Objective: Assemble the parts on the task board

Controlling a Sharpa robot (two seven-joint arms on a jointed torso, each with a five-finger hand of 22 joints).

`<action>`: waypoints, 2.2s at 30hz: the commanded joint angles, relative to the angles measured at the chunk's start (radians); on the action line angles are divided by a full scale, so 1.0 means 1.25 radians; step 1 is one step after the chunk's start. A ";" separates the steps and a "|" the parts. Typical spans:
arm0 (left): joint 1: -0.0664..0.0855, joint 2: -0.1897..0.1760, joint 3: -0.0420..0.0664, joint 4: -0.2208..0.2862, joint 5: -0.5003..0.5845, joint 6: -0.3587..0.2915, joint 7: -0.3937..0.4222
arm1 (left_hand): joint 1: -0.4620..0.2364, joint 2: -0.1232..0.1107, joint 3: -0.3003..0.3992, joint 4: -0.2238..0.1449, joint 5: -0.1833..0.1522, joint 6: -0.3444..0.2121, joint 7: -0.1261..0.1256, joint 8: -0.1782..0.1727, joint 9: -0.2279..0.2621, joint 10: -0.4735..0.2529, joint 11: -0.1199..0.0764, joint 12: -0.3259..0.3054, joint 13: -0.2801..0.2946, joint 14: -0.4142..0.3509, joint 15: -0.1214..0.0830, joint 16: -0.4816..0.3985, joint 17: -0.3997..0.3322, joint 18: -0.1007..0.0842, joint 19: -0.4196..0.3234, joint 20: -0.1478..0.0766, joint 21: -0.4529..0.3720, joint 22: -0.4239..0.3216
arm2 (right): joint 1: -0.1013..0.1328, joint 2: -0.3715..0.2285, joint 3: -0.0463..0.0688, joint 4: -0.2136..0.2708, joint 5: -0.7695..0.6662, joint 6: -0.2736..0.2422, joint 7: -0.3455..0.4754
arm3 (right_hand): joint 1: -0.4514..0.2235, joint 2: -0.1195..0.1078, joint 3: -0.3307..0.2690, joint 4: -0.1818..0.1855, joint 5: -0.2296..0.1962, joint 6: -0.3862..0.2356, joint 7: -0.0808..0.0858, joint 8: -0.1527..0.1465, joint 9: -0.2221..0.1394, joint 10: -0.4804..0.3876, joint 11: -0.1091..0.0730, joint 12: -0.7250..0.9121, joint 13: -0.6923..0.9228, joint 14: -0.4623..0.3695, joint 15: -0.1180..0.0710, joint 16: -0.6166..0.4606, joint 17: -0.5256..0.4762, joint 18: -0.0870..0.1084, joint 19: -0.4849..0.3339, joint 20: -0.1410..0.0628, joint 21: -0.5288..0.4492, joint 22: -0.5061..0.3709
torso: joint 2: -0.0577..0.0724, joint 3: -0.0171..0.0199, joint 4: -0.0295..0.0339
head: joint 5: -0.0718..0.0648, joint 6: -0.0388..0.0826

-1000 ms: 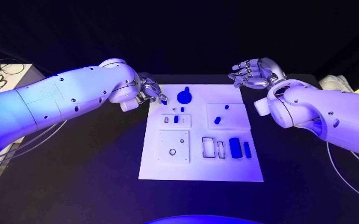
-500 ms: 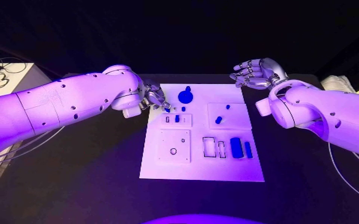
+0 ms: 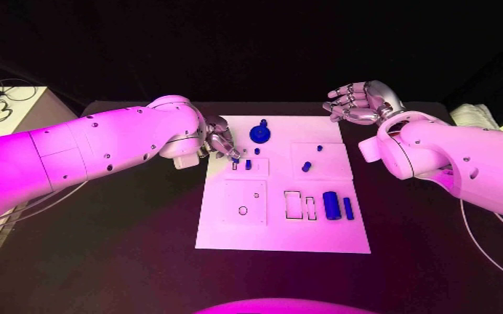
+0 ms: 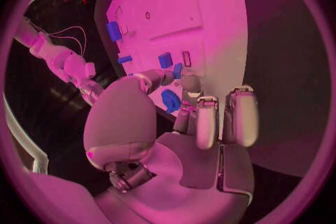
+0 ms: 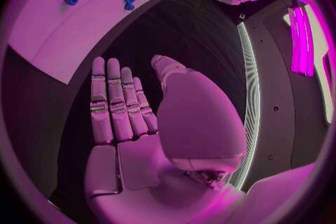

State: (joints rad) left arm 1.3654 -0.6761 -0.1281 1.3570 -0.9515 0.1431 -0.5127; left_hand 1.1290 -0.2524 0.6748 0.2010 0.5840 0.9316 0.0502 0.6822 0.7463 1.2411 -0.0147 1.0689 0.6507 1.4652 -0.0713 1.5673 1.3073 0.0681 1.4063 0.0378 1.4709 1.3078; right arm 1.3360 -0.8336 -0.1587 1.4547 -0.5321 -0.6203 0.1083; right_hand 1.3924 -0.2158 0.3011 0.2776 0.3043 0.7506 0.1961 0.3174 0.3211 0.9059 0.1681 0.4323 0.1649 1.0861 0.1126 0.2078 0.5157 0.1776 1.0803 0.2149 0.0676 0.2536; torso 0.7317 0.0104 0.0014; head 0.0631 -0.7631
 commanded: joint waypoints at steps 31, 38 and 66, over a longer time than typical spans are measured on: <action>0.000 -0.003 -0.006 0.015 -0.022 0.036 -0.011 | 0.000 0.006 0.166 -0.172 0.005 0.010 -0.001 0.003 0.001 0.015 -0.010 0.005 0.003 0.084 -0.007 0.003 0.211 -0.010 0.004 -0.003 0.004 0.017 | 0.000 -0.002 0.000 0.003 -0.003 0.011 0.006 | -0.001 0.005 0.002 -0.001 0.005 -0.003 0.037 0.003 -0.001 0.000 0.003 0.004 -0.001 -0.001 0.000 -0.003 -0.001 0.005 0.001 0.003 0.001 -0.001 | 0.000 0.0003 0.0012 | 0.001 -0.010; 0.000 -0.004 -0.006 0.015 -0.026 0.041 -0.016 | 0.000 0.006 0.167 -0.173 0.005 0.010 -0.001 0.003 0.001 0.015 -0.010 0.005 0.001 0.084 -0.007 0.003 0.211 -0.009 0.002 -0.003 0.003 0.014 | 0.000 -0.003 0.000 0.003 -0.003 0.010 0.006 | -0.001 0.005 0.002 -0.001 0.005 -0.003 0.037 0.003 -0.001 0.000 0.003 0.004 -0.001 -0.001 0.000 -0.003 -0.001 0.005 0.001 0.003 0.001 -0.001 | 0.000 0.0002 0.0013 | 0.001 -0.012; 0.000 -0.005 -0.006 0.015 -0.029 0.045 -0.017 | 0.000 0.006 0.167 -0.174 0.005 0.010 -0.001 0.002 0.001 0.015 -0.010 0.005 0.002 0.084 -0.007 0.003 0.211 -0.010 0.003 -0.003 0.003 0.016 | 0.000 -0.004 0.000 0.003 -0.003 0.010 0.007 | -0.002 0.005 0.001 -0.001 0.006 -0.003 0.036 0.004 -0.002 0.000 0.003 0.006 -0.004 0.000 0.000 -0.003 -0.001 0.005 0.001 0.003 0.001 -0.004 | -0.001 0.0003 0.0016 | 0.001 -0.015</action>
State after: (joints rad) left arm 1.3653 -0.6831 -0.1354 1.3734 -0.9834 0.1833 -0.5325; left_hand 1.1295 -0.2519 0.6748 0.2009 0.5861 0.9394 0.0492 0.6827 0.7462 1.2567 -0.0226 1.0688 0.6527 1.4651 -0.0710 1.5672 1.3073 0.0681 1.4062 0.0378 1.4707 1.3074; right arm 1.3358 -0.8382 -0.1587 1.4570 -0.5314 -0.6201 0.1080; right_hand 1.3924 -0.2159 0.3011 0.2776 0.3099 0.7506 0.1961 0.3173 0.3195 0.9059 0.1681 0.4360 0.1611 1.0862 0.1126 0.2078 0.5159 0.1776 1.0803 0.2149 0.0676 0.2491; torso 0.7306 0.0104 0.0034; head 0.0642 -0.7817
